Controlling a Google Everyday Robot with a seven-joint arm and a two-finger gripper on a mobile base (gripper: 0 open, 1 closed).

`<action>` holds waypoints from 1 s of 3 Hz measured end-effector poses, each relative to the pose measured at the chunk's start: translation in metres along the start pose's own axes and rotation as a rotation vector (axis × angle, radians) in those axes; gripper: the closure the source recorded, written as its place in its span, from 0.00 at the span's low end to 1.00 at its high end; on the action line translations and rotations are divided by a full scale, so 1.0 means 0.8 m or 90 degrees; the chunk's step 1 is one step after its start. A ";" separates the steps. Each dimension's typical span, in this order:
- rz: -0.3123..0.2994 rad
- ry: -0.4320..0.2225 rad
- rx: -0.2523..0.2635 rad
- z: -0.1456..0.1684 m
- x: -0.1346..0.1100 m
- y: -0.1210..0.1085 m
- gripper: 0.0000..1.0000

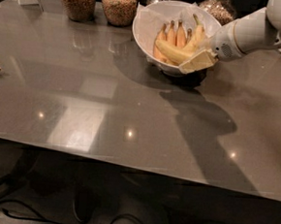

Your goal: Pick banana from white bowl

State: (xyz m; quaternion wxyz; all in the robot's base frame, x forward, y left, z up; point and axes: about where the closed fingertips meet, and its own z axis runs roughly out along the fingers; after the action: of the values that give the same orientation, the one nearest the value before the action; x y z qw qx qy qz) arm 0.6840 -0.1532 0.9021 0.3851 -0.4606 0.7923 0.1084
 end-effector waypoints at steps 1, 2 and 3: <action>0.008 -0.003 -0.020 0.007 0.002 0.004 0.47; 0.007 -0.003 -0.032 0.004 -0.002 0.007 0.70; -0.002 0.001 -0.039 -0.008 -0.008 0.006 0.93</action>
Offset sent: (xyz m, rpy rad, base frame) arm -0.0051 0.0026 0.0053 0.0293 0.0415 0.0380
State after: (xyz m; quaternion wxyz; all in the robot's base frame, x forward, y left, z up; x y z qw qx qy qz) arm 0.6789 -0.1500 0.9106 0.3705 -0.4738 0.7880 0.1316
